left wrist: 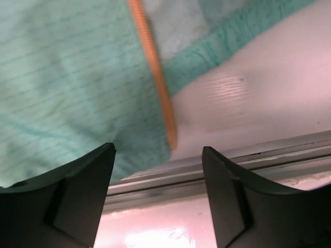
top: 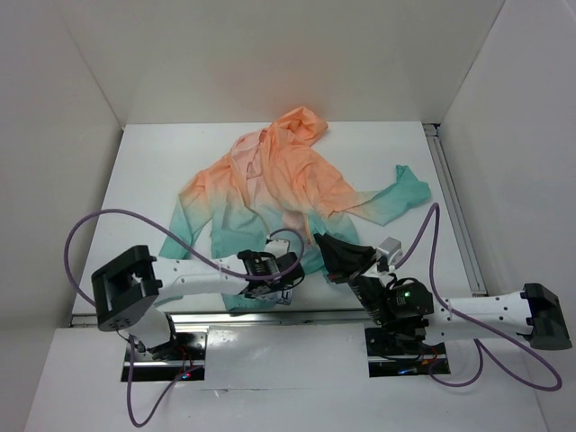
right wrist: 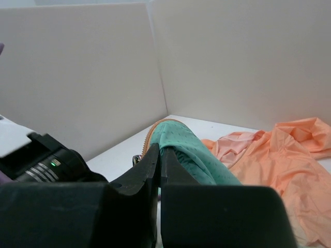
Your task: Zip up the jacket
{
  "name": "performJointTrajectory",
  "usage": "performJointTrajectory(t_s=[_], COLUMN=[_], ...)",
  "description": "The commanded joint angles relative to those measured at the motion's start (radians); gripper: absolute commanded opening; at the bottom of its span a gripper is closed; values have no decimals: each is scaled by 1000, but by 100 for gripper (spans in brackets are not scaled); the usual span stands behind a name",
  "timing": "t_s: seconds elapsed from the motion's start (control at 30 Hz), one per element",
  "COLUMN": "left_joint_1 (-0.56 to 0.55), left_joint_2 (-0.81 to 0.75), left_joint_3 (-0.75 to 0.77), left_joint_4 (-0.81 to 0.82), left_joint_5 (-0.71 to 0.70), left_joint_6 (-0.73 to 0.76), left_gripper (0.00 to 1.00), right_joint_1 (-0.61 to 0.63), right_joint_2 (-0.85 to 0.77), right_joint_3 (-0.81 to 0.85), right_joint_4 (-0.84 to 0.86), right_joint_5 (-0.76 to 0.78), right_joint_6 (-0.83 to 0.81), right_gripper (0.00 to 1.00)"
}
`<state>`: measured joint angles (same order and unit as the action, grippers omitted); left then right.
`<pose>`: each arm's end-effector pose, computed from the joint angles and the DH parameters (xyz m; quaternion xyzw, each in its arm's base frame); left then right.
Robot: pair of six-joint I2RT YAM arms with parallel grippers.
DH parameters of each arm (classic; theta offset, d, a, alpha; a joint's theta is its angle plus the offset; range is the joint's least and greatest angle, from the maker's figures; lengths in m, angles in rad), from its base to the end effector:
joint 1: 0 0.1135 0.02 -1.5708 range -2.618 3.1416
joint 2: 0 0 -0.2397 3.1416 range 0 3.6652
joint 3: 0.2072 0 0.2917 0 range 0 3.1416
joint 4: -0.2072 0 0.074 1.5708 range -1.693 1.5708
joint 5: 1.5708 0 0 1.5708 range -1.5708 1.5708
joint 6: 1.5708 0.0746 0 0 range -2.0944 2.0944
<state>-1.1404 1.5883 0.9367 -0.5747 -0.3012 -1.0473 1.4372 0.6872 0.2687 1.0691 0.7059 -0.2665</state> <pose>0.1606 -0.2967 0.0910 0.0196 0.9742 -0.0827 0.2091 0.0778 0.2155 0.2836 -0.1096 0.5075 0.3366 0.7856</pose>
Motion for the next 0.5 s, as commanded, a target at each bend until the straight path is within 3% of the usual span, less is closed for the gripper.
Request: performJointTrajectory(t_s=[0.0,0.23,0.47], left_joint_1=[-1,-1,-1], left_joint_2=[-111,-165,-103], left_joint_3=[-25,-68,-68], left_joint_4=[-85,-96,-116], left_joint_5=[-99,-142,-121], left_joint_6=[-58,-88,-124], left_gripper=[82,83,74], right_joint_1=[-3,-3,-3], right_joint_2=[2,2,-8], right_joint_3=[10,10,10], right_joint_4=[15,15,-3], right_joint_5=[14,14,14], right_joint_6=[0,9,9], right_gripper=[0,0,0])
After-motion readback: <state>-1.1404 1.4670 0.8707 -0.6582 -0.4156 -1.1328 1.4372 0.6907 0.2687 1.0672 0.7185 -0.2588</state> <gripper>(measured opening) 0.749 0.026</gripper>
